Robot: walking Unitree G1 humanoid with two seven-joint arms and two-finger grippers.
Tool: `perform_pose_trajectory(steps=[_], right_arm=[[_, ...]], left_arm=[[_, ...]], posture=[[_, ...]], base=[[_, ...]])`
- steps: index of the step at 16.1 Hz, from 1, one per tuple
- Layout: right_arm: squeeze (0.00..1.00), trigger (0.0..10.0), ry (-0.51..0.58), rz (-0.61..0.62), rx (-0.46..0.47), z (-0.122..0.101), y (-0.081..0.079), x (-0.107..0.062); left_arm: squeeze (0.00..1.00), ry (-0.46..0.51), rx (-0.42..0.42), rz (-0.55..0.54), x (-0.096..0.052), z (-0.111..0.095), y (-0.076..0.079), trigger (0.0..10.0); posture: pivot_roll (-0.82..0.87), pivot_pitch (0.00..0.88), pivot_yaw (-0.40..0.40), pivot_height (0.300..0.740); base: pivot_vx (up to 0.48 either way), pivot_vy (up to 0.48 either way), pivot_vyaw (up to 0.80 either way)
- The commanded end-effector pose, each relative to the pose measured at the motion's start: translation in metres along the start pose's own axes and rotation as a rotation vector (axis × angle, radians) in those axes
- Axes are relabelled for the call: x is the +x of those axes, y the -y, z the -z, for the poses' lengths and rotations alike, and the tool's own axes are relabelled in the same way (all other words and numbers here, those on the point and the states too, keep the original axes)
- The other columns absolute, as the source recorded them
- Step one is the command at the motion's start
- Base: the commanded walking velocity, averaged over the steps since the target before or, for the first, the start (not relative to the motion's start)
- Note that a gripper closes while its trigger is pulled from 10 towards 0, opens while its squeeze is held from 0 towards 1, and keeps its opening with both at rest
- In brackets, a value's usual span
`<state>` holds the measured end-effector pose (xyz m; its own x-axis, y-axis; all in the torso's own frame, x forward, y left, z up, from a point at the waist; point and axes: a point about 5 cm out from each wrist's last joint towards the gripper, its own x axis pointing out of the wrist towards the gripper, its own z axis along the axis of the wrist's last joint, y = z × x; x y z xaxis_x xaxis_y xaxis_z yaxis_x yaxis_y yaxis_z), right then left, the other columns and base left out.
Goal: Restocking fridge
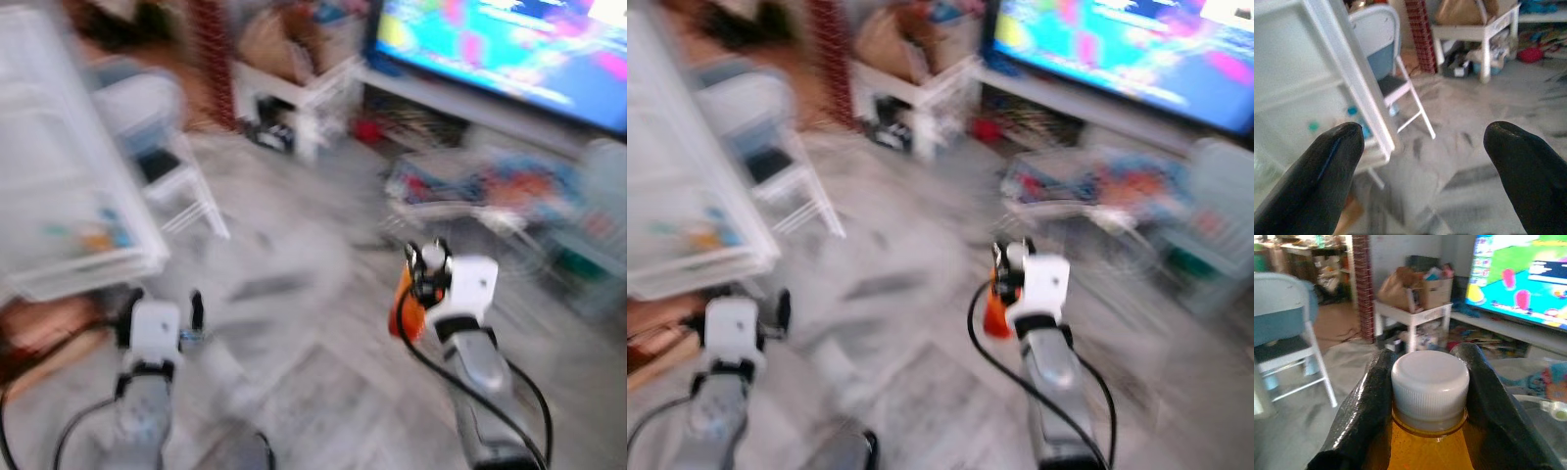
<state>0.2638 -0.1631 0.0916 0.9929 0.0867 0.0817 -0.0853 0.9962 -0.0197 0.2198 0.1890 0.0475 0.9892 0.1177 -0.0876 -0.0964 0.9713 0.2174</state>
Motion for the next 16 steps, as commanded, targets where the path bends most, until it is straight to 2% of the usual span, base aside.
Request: perform_pose_trajectory(steps=[1, 8, 12, 16], right_arm=[[0.0, 10.0, 0.027, 0.009, -0.016, -0.006, 0.0042, 0.0024], [0.0, 10.0, 0.031, -0.017, 0.01, -0.0079, 0.0006, 0.0048], [0.0, 10.0, 0.008, 0.017, 0.063, -0.0059, 0.0028, 0.0075], [0.0, 10.0, -0.008, 0.037, 0.05, -0.0047, 0.008, 0.0069]], left_arm=[[0.0, -0.001, -0.005, -0.009, 0.0015, -0.0013, -0.002, 10.0], [0.0, 0.001, 0.004, -0.016, 0.006, -0.0021, -0.0006, 10.0], [0.0, 0.0, -0.005, -0.018, 0.0068, -0.0026, 0.0005, 10.0], [0.0, -0.002, -0.021, -0.024, 0.0071, -0.0046, 0.0021, 10.0]], posture=[[0.11, 0.079, -0.057, 0.74], [0.11, 0.073, -0.056, 0.74], [0.11, 0.075, -0.049, 0.74], [0.1, 0.081, -0.05, 0.74]], base=[[0.0, 0.0, 0.8], [0.0, 0.0, 0.8], [0.0, 0.0, 0.0], [0.0, 0.0, 0.0]])
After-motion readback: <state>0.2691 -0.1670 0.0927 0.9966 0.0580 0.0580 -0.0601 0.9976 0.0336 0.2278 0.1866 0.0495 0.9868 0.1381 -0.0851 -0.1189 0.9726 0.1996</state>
